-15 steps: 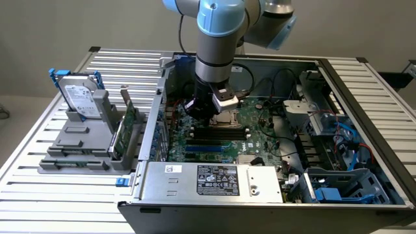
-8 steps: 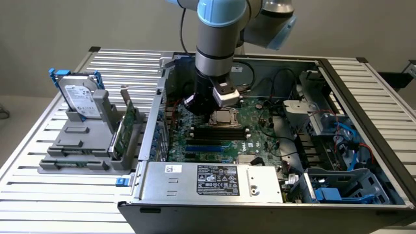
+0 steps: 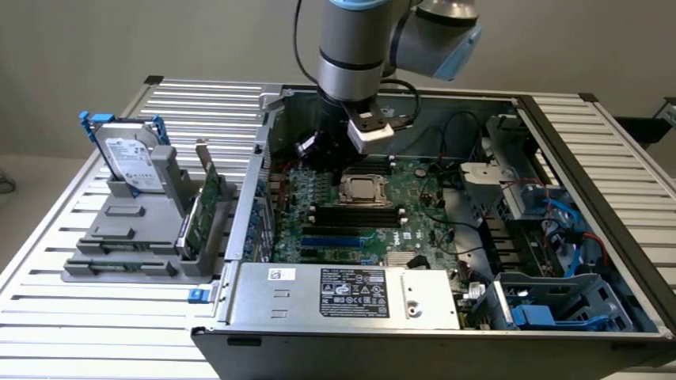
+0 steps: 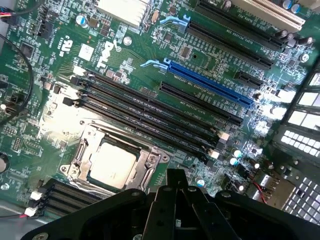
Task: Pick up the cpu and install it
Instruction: 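Install the first cpu locking lever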
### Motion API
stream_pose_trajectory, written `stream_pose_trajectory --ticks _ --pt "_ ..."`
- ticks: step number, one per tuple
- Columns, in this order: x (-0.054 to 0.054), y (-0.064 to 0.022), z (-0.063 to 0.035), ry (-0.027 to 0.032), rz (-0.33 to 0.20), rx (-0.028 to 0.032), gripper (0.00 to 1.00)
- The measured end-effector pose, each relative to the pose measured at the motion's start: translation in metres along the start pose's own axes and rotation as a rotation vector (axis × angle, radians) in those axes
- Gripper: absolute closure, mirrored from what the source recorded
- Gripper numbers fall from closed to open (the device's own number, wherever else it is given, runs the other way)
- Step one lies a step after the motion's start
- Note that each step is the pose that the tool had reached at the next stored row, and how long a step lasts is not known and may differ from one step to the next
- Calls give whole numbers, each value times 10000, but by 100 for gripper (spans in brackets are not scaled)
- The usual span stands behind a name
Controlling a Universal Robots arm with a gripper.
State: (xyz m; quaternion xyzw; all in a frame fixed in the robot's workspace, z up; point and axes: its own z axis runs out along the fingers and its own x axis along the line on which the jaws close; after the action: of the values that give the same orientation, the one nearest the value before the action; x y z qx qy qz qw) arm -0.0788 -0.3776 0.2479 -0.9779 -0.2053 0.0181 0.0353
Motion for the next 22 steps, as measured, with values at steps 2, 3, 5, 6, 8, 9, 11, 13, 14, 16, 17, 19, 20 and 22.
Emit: stream_pose_trajectory --ticks 2,3,5,6,8,9,11,13,14,16,17,19,20,22 --pt "-1 -6 -77 1 -1 0 89" --pt "0 -8 -122 0 -11 0 89" --pt "6 -10 -198 -6 -130 3 89" --pt "6 -12 -215 -17 -270 3 89" --pt "6 -13 -225 -42 -626 -4 89" --pt "6 -13 -227 -56 -807 -7 89" --pt "5 -13 -233 -86 -1177 -16 89" --pt "5 -13 -237 -114 -1540 -24 89" --pt "5 -14 -239 -128 -1725 -28 89" --pt "5 -14 -245 -156 -2072 -35 89" --pt "5 -14 -247 -170 -2257 -39 89" --pt "5 -15 -252 -197 -2615 -46 89" --pt "5 -15 -254 -211 -2811 -50 89" --pt "5 -15 -257 -238 -3170 -57 89"
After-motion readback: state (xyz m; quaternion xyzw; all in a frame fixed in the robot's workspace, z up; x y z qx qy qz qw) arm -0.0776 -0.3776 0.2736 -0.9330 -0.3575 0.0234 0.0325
